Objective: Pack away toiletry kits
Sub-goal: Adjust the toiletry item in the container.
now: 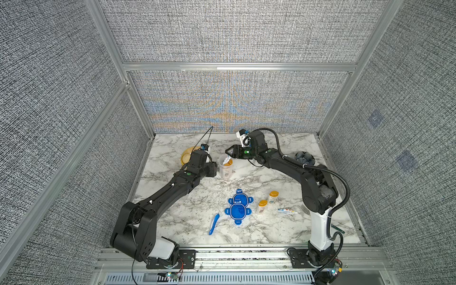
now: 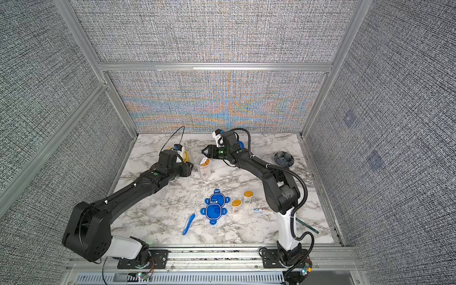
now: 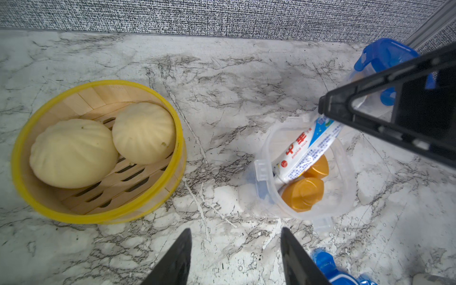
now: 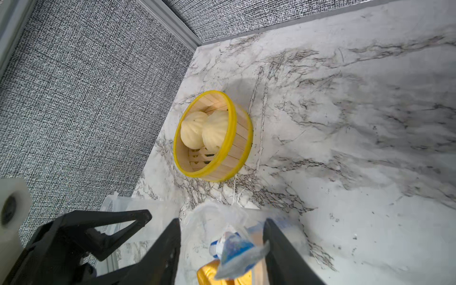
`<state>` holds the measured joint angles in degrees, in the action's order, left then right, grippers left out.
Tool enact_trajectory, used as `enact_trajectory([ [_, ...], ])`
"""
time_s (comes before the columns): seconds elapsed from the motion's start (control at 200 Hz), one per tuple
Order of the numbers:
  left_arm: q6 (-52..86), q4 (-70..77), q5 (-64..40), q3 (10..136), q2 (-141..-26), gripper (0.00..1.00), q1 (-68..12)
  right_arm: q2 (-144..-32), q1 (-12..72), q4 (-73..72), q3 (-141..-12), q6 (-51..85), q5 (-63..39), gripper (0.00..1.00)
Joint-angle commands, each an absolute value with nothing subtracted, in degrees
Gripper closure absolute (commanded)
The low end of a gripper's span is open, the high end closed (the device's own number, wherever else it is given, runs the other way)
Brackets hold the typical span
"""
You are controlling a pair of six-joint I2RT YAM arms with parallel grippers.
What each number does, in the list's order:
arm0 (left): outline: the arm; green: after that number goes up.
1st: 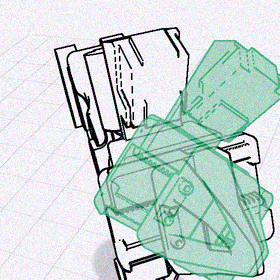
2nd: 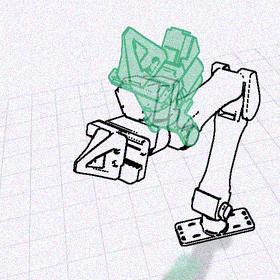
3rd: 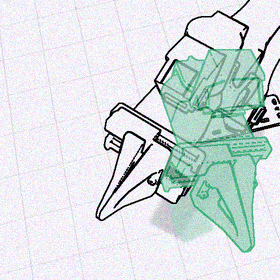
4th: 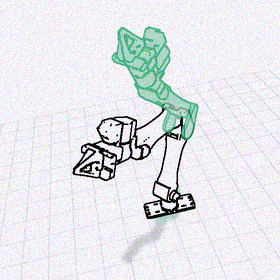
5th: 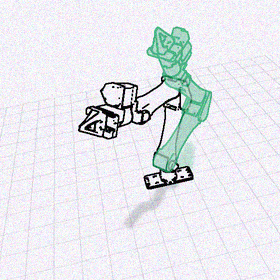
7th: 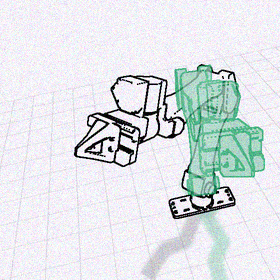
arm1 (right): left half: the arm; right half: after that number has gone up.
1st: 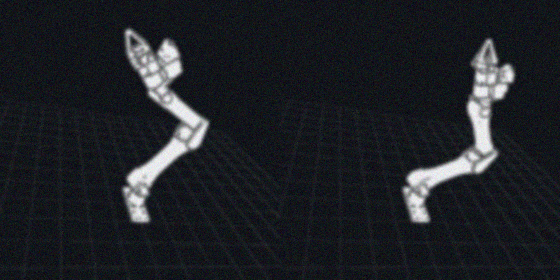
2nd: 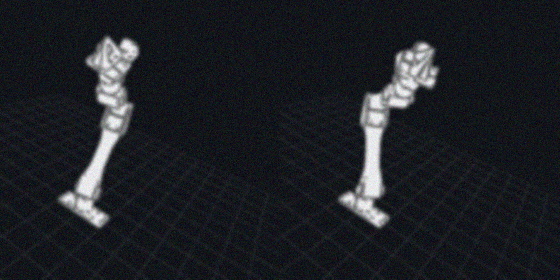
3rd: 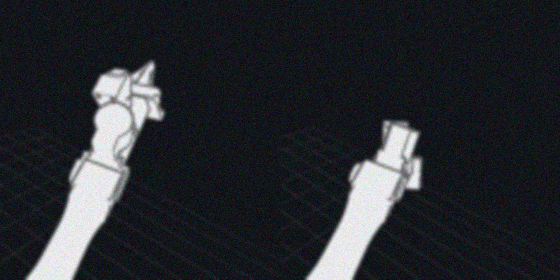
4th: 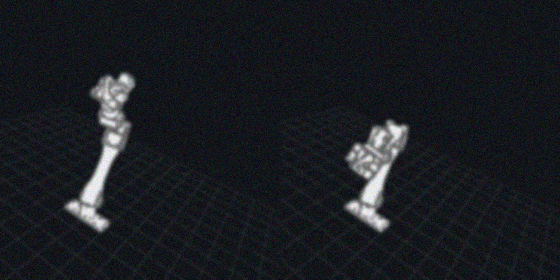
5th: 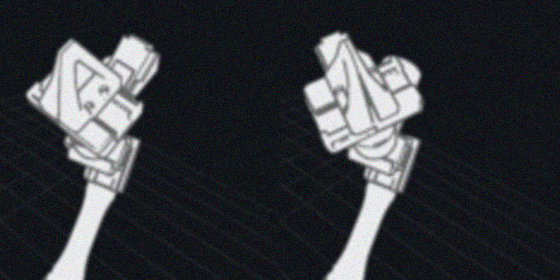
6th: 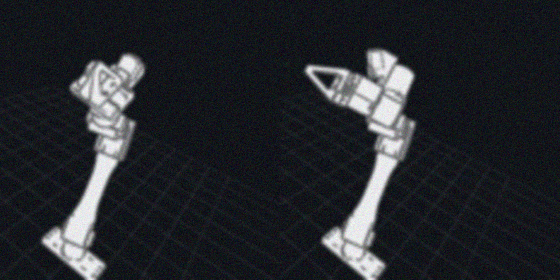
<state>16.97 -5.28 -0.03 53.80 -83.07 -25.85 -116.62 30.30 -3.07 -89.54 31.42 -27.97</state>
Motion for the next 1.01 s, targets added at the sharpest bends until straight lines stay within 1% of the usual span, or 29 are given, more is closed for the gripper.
enact_trajectory([
  [0.0,17.1,-5.1,-0.7,54.5,-83.7,0.44,-25.7,-116.5,30.4,-8.0,-89.0,30.5,-31.2,0.51],
  [0.08,17.3,-4.8,-0.7,54.2,-83.8,0.45,-25.7,-116.2,30.6,-9.8,-88.4,30.0,-32.2,0.59],
  [0.38,17.3,-4.2,0.0,51.6,-81.0,0.46,-24.7,-114.7,32.9,-12.3,-87.1,23.6,-31.5,0.69],
  [0.535,17.5,-3.8,0.0,50.5,-80.1,0.46,-24.3,-114.0,35.1,-12.4,-86.6,18.2,-28.0,0.75],
  [0.746,17.3,-3.0,-0.6,50.2,-80.3,0.46,-23.9,-113.6,36.0,-10.2,-86.7,16.4,-25.2,0.84],
  [0.871,17.5,-2.6,-0.8,50.2,-80.5,0.46,-23.9,-113.2,36.0,-9.7,-86.5,15.9,-24.6,0.84],
  [0.911,17.7,-2.5,-0.8,50.1,-80.5,0.46,-23.8,-112.8,36.0,-9.5,-86.4,15.8,-24.3,0.82],
  [1.001,17.9,-2.4,-0.9,49.8,-80.4,0.46,-23.8,-110.9,36.0,-8.9,-85.1,15.6,-23.4,0.76],
])
